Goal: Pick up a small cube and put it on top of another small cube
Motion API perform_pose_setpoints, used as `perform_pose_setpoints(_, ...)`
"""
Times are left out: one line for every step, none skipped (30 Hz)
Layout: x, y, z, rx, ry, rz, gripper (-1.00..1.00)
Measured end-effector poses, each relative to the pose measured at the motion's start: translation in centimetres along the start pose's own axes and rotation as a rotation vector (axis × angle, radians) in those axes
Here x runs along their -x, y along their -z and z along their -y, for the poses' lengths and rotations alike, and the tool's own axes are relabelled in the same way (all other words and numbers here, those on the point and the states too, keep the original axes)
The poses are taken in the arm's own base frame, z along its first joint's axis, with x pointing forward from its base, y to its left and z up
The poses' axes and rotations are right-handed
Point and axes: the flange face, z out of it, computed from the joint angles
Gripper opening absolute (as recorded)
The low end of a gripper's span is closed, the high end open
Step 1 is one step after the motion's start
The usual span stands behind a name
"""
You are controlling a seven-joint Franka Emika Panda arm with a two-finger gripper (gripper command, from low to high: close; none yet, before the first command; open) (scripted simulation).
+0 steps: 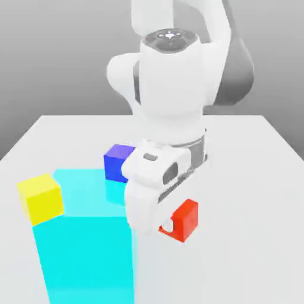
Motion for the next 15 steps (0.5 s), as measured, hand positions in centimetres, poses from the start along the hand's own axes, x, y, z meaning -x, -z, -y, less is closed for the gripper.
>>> perform_pose_setpoints(0.5,1.2,-0.3,0.0,-0.004,0.0,-1.0)
perform_pose_setpoints(1.1,2.4,-0.6,0.002,-0.009,-0.001,-1.0)
perform_pose_setpoints(1.7,3.5,-1.0,0.004,-0.015,-0.002,-1.0)
perform_pose_setpoints(2.4,4.6,-1.4,0.007,-0.023,-0.003,-1.0)
perform_pose_setpoints(3.1,5.8,-1.9,0.012,-0.031,-0.004,-1.0)
perform_pose_setpoints(3.9,6.8,-2.3,0.017,-0.04,-0.005,-1.0)
perform_pose_setpoints(4.6,7.9,-2.8,0.024,-0.049,-0.007,-1.0)
perform_pose_setpoints(5.5,9.0,-3.2,0.031,-0.06,-0.009,-1.0)
perform_pose_setpoints(6.3,10.0,-3.7,0.04,-0.071,-0.01,-1.0)
perform_pose_setpoints(7.2,11.0,-4.2,0.049,-0.083,-0.012,-1.0)
perform_pose_setpoints(8.2,11.9,-4.6,0.059,-0.096,-0.014,-1.0)
perform_pose_setpoints(9.1,12.8,-5.1,0.069,-0.109,-0.017,-1.0)
perform_pose_setpoints(9.5,12.5,-5.4,0.075,-0.117,-0.018,-1.0)
perform_pose_setpoints(9.7,11.5,-5.6,0.078,-0.12,-0.018,-1.0)
perform_pose_setpoints(9.8,10.3,-5.8,0.08,-0.122,-0.018,-1.0)
